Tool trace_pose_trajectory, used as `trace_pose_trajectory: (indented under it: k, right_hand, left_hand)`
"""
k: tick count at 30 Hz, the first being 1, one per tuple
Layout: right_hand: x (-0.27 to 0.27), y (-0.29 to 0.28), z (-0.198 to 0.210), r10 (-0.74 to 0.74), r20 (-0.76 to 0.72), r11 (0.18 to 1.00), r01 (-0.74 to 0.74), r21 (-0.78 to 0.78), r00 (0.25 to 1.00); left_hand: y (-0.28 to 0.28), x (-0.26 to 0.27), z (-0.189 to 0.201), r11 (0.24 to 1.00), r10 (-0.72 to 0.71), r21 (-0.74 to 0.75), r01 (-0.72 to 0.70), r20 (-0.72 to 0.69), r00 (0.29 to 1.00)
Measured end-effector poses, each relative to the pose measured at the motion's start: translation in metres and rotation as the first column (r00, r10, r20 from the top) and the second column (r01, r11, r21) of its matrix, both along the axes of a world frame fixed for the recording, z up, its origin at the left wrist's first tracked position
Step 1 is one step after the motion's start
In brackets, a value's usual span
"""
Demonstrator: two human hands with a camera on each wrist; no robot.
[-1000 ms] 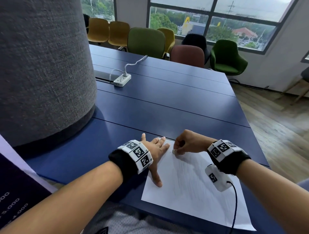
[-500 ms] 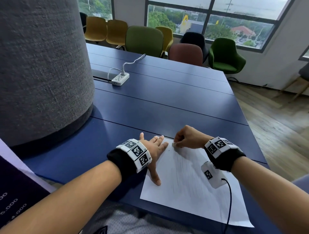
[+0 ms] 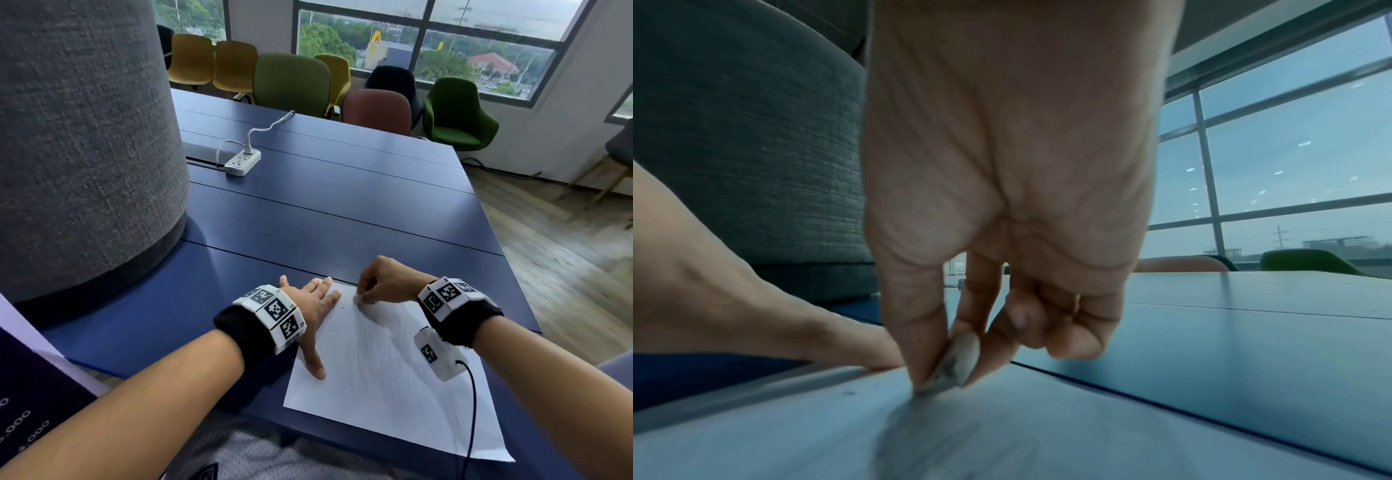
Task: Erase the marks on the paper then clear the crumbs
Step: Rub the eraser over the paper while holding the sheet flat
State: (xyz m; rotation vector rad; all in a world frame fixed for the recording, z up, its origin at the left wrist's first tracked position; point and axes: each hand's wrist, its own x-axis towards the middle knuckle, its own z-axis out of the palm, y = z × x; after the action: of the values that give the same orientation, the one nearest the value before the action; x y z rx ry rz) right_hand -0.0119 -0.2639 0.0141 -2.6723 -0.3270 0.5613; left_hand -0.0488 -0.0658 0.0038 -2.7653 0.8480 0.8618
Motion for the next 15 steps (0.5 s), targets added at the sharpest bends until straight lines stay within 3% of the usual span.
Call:
trace_pose_trajectory:
  k: [2,6,11,15]
  right_hand:
    - [-0.003,0.0,-0.002,-0.015,0.022,1.0,0.014,0.019,1.0]
    - [-0.011,0.004,0.003,0.127,-0.138,0.991,-0.13,-0.017,0.982]
    - [-0.004,0.006,-0.003,0.034,0.042,0.999,-0.033,-0.007,0.999]
    - [-0.016,0.013,-0.001,0.162,-0.17,0.987,-0.161,0.018,0.972]
  left_hand:
    - [0.0,0.0,0.0,1.0,0.002,-0.004,-0.002,-0.005,1.0]
    - [-0.001,-0.001,0.002,1.0,0.008,-0.003,-0.008,-0.011,1.0]
    - [0.0,0.0,0.002,1.0,0.006,-0.006,-0.006,-0.02,1.0]
    - [-0.001,0.0,0.0,1.0,0.007,0.005,-0.007,-0.009,1.0]
